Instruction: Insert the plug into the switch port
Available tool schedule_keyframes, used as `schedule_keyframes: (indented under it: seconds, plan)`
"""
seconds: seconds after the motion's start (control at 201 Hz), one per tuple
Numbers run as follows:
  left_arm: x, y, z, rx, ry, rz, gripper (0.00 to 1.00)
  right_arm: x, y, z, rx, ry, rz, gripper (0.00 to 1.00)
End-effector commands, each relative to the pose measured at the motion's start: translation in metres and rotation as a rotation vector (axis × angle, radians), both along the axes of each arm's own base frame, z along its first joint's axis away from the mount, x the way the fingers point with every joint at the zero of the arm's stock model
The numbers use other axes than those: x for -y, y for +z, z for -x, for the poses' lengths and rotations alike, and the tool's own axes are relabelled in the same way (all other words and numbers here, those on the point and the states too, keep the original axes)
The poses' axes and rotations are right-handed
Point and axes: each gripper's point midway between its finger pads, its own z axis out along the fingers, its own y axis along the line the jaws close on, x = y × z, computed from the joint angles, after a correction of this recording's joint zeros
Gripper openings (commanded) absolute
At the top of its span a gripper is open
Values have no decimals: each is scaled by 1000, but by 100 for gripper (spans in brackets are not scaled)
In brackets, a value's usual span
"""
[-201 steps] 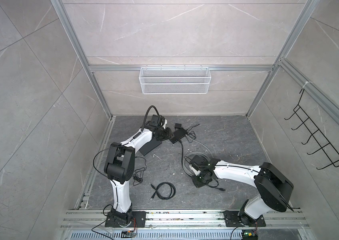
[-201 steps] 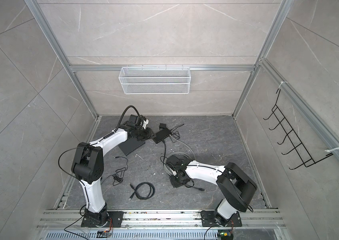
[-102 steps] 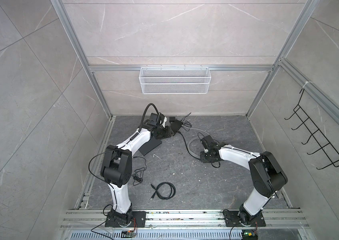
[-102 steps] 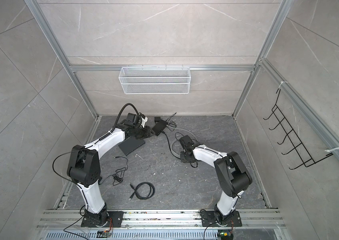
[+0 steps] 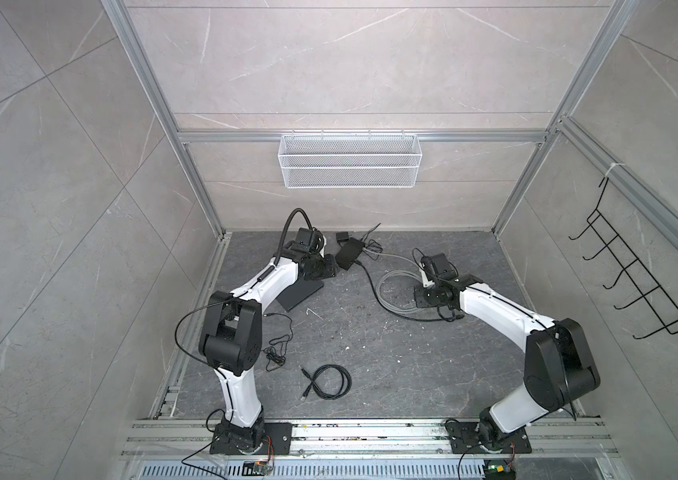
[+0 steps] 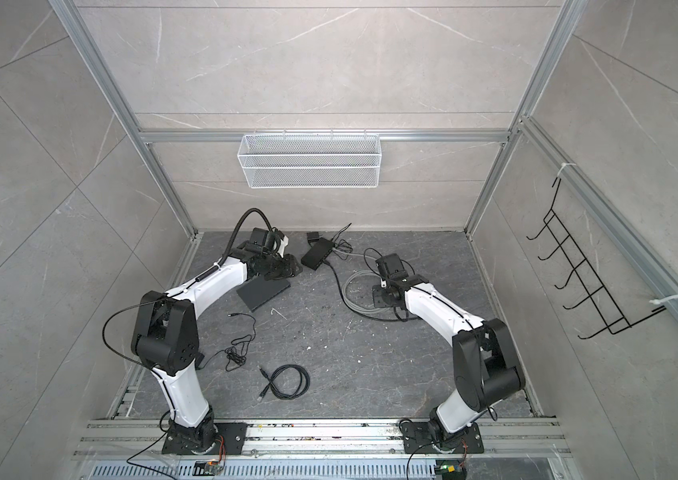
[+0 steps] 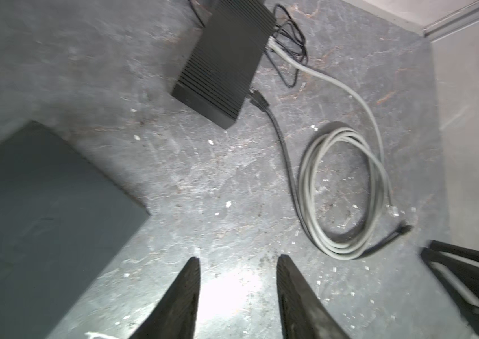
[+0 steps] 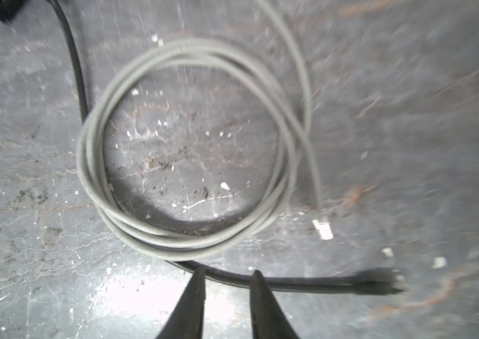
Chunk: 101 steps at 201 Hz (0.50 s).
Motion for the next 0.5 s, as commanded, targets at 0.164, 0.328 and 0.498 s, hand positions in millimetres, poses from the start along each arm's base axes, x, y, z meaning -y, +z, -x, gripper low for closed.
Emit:
schedule_keyframes:
  seconds: [0.164, 0.328, 0.498]
  plan:
    - [-82, 30, -12, 83, 204, -173, 85, -2, 99, -33, 310, 57, 10, 99]
    - [-134, 0, 11, 1, 401, -263, 85, -29, 89, -41, 300, 121, -144, 93]
    - [-172, -36, 36, -89, 492, -274, 84, -41, 88, -42, 298, 179, -179, 83]
